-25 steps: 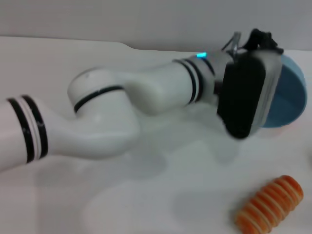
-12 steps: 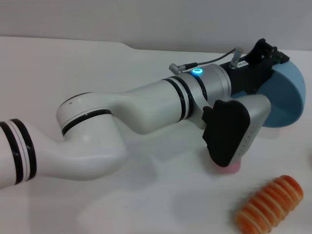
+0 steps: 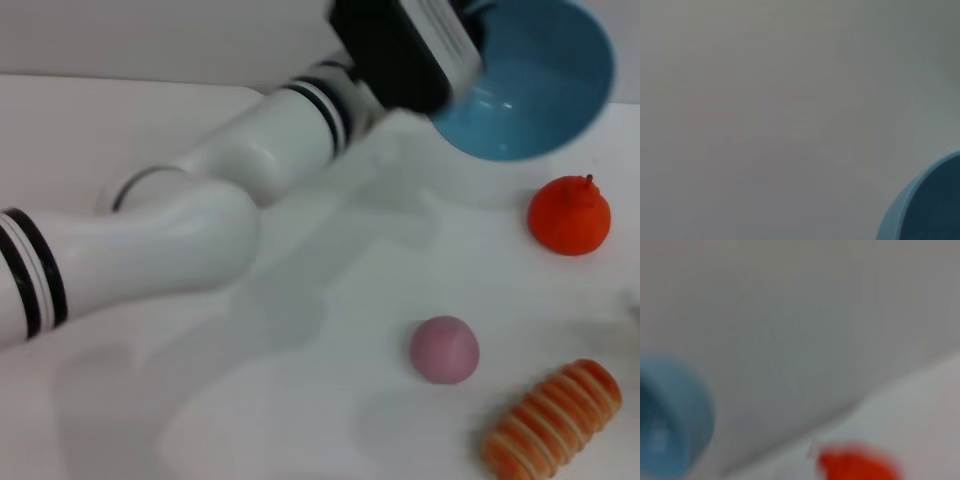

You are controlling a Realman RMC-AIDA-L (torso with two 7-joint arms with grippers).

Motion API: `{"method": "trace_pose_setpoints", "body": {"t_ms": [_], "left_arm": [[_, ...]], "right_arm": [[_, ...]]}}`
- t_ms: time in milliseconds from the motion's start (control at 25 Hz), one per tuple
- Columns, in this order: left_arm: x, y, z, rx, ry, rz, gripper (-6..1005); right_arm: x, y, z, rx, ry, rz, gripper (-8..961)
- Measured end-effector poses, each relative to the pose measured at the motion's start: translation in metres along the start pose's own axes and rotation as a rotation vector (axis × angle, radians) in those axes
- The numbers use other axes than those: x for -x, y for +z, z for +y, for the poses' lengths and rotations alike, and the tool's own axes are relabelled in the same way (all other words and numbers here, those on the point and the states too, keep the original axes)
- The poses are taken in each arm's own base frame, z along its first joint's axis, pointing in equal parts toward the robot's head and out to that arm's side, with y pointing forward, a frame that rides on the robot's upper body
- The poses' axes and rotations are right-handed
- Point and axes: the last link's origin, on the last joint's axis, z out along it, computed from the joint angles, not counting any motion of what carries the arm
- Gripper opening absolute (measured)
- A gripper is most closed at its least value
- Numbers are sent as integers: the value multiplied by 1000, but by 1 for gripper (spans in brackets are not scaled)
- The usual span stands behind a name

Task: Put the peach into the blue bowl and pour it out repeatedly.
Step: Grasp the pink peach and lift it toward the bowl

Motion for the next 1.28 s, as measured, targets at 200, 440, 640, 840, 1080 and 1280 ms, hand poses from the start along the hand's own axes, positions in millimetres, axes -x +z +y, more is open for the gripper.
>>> {"method": "trace_pose_setpoints", "body": {"t_ms": [200,440,640,840,1080,1280], "left_arm": [[25,3,-27,-22,-347,-133,-1],[32,0,-23,2,-396,-163,-1],[36,-2,-18,13,-395,-175,-2],[39,-3,-16,17,-393,-186,-1],[40,-4,-16,17,-393,-187,-1],[40,-4,-14,25,-388,-190,-1]], "right_arm": [[4,35,30,141,22,372,656],[5,76,70,284,-61,544,651],[-8,100,85,278,-82,642,630],[-22,110,96,293,-84,705,609],[-31,109,96,279,-78,759,583],[-31,103,89,244,-32,756,562]]}}
